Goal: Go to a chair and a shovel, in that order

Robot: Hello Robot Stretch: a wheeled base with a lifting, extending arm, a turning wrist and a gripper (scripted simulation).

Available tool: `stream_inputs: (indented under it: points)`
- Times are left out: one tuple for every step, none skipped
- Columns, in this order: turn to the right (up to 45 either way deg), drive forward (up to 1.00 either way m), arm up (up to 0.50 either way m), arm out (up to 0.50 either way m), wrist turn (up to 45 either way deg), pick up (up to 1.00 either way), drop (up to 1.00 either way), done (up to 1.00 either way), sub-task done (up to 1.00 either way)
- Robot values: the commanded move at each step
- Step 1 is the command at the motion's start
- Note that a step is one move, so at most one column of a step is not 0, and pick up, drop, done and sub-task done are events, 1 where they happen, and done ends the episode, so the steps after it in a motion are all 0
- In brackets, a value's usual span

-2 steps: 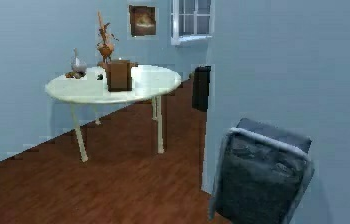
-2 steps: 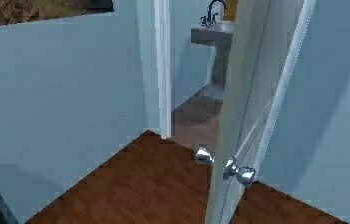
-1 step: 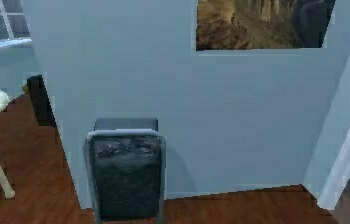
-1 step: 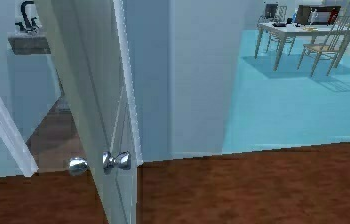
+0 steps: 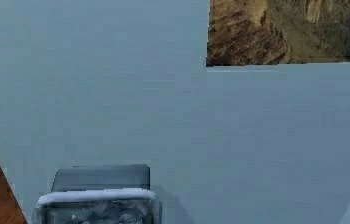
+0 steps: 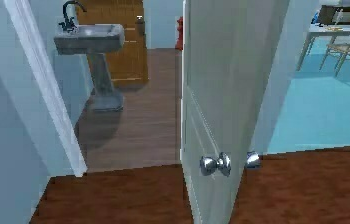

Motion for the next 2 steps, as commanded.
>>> stream_inputs:
  points:
    - [45.0,0.00,0.00,0.00,0.0,0.00,0.00,0.00,0.00]
    - [9.0,0.00,0.00,0.00,0.0,0.00,0.00,0.00,0.00]
